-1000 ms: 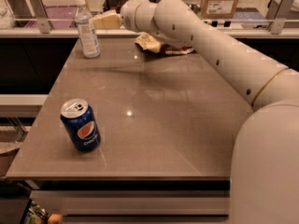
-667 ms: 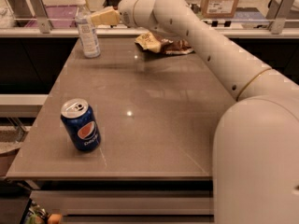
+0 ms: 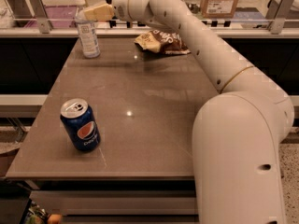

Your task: Move blue plastic bottle near pepsi can

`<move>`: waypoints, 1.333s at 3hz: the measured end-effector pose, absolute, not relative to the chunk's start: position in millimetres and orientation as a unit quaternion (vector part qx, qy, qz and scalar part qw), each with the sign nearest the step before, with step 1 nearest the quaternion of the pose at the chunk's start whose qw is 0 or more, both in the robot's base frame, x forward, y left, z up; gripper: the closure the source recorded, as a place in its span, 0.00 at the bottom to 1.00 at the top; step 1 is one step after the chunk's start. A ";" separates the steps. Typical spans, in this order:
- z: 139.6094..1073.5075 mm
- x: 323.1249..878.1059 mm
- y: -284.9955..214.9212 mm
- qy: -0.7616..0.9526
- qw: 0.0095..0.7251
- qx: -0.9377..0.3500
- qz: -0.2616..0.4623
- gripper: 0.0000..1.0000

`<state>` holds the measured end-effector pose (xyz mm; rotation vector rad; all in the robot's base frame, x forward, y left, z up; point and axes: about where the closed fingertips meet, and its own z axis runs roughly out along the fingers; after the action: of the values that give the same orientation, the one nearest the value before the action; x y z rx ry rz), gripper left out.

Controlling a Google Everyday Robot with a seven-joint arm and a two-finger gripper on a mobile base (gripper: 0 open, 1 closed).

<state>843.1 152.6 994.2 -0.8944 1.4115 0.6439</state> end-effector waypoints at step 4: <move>985.2 834.6 215.0 0.638 0.594 -0.352 0.341 0.00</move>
Offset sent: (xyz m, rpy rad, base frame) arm -0.0158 0.0495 -0.0016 0.0498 0.1380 0.0485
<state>834.6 215.0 985.2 -0.8179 1.4821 0.7925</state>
